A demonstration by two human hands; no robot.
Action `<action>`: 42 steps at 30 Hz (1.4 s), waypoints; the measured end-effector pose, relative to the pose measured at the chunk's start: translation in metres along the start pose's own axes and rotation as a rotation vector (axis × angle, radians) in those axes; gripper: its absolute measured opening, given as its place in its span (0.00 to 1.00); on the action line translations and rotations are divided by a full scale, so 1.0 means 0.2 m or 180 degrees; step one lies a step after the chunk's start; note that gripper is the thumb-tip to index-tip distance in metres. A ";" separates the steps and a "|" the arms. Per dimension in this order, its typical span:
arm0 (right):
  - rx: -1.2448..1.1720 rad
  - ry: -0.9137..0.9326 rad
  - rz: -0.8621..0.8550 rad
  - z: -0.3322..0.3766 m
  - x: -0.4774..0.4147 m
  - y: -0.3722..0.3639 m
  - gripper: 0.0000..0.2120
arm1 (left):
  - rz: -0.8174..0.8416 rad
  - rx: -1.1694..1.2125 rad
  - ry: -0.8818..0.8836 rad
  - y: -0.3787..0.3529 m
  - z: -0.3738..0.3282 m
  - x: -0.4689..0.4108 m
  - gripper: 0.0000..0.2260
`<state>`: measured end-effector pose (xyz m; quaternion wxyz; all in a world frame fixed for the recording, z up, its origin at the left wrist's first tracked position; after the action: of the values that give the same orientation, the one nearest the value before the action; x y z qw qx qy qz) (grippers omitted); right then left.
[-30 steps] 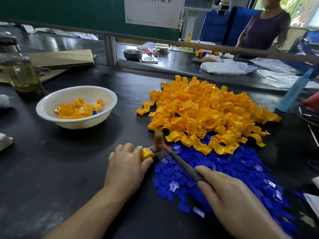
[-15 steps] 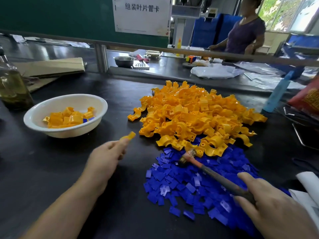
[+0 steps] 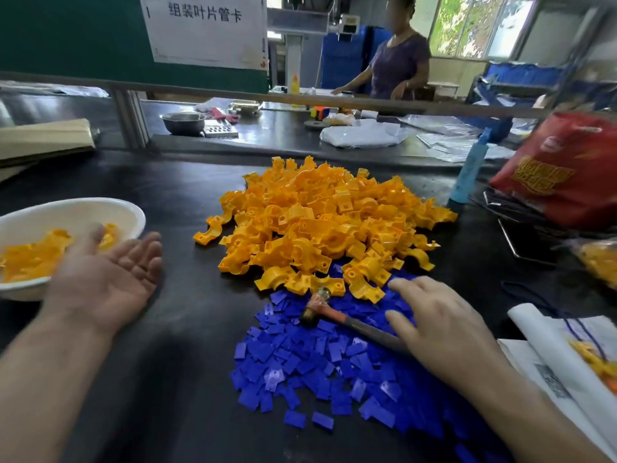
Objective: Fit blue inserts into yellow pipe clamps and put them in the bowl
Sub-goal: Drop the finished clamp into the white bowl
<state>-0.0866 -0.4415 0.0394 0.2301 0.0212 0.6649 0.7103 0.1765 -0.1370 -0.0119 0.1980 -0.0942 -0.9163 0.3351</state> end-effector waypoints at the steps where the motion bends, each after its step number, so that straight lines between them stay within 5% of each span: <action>1: 0.0020 -0.0003 0.0075 0.00 -0.06 -0.04 0.23 | -0.0024 -0.0161 0.0153 -0.03 0.09 0.04 0.19; 6: 0.0357 0.0005 0.0848 0.01 -0.28 -0.31 0.24 | 0.0059 -0.0695 0.0483 -0.18 0.43 0.17 0.14; 11: 0.0229 0.0172 0.0386 0.03 -0.31 -0.30 0.09 | 0.0353 -0.1263 0.0389 -0.21 0.57 0.21 0.12; 14: -0.0002 0.0241 0.0115 0.03 -0.27 -0.23 0.08 | 0.0726 -0.1592 0.0274 -0.26 0.57 0.25 0.13; 18: -0.1272 0.0016 -0.0059 0.06 -0.19 -0.09 0.04 | 0.1021 -0.1966 0.0039 -0.34 0.58 0.32 0.17; 21: -0.2612 0.0153 0.0405 0.24 -0.10 -0.05 0.08 | 0.1388 -0.1848 0.0233 -0.42 0.64 0.37 0.16; 23: -0.2821 0.0406 0.0836 0.40 -0.03 -0.07 0.09 | 0.1670 -0.1761 0.0373 -0.47 0.66 0.41 0.18; 26: -0.2424 0.0549 0.1000 0.50 0.04 -0.10 0.05 | 0.1863 -0.1449 0.0527 -0.49 0.69 0.45 0.13; 31: -0.0436 0.0682 0.0385 0.37 0.12 0.02 0.14 | 0.1426 -0.1272 0.0474 -0.44 0.67 0.41 0.06; 37: 0.0408 0.0537 0.1468 0.23 0.29 -0.19 0.44 | 0.0881 -0.0917 0.0616 -0.35 0.63 0.35 0.17; 42: 0.0255 0.0590 0.1225 0.30 0.18 -0.26 0.21 | 0.0821 -0.0985 0.0646 -0.35 0.64 0.36 0.18</action>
<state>-0.0832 -0.3712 -0.0138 0.0271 0.0915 0.6946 0.7131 0.0544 -0.2414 -0.0342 0.2278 -0.2731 -0.9126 0.2018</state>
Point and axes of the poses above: each hand's wrist, its own x-axis away from the middle knuckle, its own y-axis out of the back of the hand, z = x × y, the point moved 10 cm from there along -x, towards the middle knuckle, and after that the axes turned 4 degrees about y, right-handed, at the moved point
